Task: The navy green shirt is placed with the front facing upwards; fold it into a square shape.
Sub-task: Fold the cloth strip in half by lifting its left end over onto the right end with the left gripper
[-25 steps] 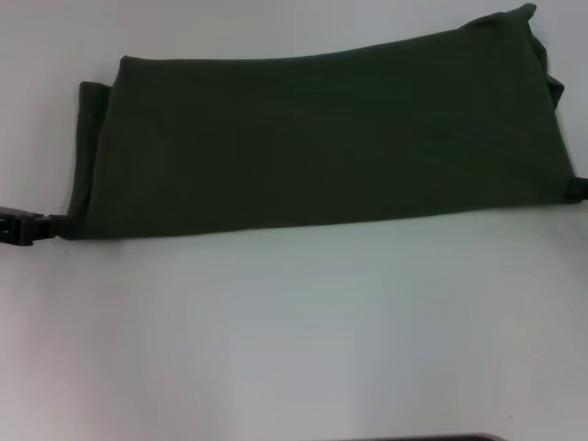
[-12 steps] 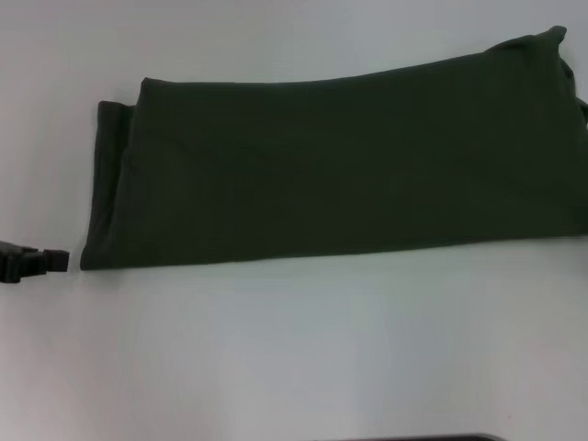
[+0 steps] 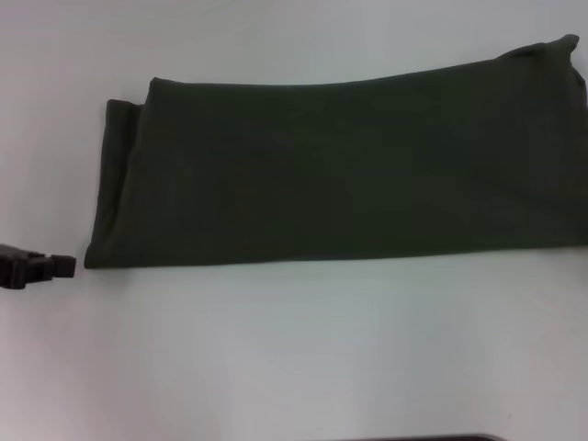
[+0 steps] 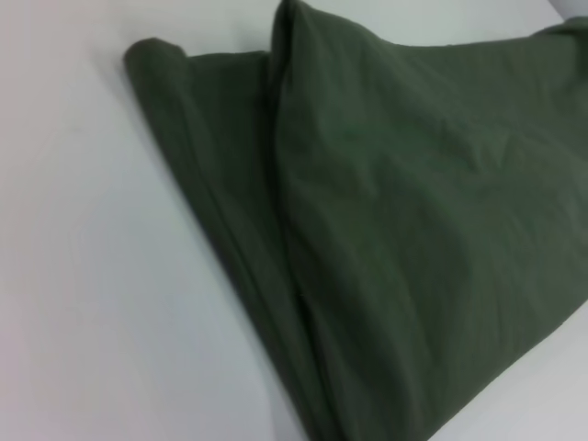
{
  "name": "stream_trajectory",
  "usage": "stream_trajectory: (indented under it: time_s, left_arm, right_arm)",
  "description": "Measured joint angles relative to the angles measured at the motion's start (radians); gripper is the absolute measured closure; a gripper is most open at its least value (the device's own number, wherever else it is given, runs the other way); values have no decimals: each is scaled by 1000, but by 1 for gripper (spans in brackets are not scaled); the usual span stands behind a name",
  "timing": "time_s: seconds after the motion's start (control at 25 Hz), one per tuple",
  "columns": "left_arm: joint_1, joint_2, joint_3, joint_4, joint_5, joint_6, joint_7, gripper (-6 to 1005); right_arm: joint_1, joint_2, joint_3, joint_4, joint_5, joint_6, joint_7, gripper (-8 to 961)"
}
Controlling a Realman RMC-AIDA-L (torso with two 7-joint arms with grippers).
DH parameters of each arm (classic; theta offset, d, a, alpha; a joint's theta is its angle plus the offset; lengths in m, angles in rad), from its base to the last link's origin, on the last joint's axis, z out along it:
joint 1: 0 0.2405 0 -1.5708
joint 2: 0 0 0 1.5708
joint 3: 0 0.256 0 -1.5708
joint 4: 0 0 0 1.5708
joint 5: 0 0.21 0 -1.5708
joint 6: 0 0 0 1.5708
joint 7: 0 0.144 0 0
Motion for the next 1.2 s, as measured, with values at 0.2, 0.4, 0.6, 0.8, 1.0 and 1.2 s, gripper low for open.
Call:
stream_trajectory:
  time_s: [0.2, 0.4, 0.6, 0.8, 1.0, 1.2]
  left_arm:
    - [-25, -8, 18, -4, 21, -16, -37, 879]
    - [-33, -11, 10, -6, 24, -33, -63, 794]
    - [-46, -3, 14, -21, 24, -40, -95, 690]
    - [-60, 3, 20, -48, 27, -48, -111, 543]
    - [-77, 2, 22, -62, 58, -51, -118, 196]
    - [-90, 2, 21, -81, 72, -46, -121, 174]
  right_arm:
    - [9, 1, -3, 0, 0, 3, 1, 943]
    - [11, -1, -2, 0, 0, 4, 6, 943]
    - [10, -2, 2, 0, 0, 4, 6, 943]
    - [10, -5, 3, 0, 0, 4, 8, 944]
    - [10, -7, 4, 0, 0, 3, 9, 944]
    - [10, -9, 4, 0, 0, 3, 9, 943]
